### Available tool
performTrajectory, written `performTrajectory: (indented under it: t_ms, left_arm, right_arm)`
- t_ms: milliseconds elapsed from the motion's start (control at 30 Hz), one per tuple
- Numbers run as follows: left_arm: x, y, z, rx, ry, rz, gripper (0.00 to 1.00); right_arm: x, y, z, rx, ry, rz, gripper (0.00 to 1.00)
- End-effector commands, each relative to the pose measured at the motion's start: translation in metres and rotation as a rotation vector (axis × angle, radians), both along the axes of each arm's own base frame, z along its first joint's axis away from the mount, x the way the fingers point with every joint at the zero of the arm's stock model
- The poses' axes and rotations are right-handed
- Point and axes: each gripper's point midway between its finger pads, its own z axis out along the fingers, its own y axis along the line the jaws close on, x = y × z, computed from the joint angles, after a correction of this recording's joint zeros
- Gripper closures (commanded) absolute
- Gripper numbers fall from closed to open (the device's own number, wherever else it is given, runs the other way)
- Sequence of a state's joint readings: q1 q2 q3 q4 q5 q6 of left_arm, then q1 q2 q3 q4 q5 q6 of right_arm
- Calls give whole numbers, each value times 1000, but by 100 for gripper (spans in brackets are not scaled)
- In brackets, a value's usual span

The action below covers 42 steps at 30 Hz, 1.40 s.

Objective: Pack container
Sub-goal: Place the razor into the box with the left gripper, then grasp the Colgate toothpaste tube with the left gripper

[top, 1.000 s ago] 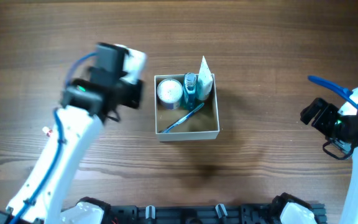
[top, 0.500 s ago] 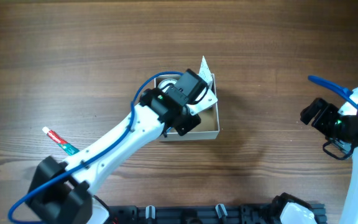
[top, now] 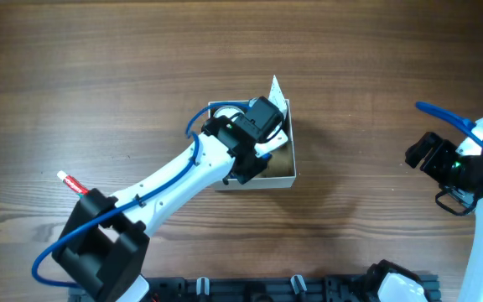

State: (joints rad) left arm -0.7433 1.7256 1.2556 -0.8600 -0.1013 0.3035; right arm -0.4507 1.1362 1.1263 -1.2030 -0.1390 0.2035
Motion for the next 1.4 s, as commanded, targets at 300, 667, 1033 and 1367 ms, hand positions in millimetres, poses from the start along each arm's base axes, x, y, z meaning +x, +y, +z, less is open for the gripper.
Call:
performTrajectory:
  t_ms: [300, 667, 1033, 1367]
  left_arm:
    - [13, 301, 133, -297, -311, 1512, 0]
    - [-37, 394, 0, -326, 9, 2007, 0]
    - [-46, 385, -91, -208, 316, 2037, 0]
    - [-46, 385, -96, -204, 327, 2037, 67]
  right_arm:
    - [4, 1, 4, 1, -19, 20, 0]
    - [4, 1, 4, 1, -19, 20, 0]
    - [4, 1, 4, 1, -19, 20, 0]
    - [4, 1, 4, 1, -19, 20, 0]
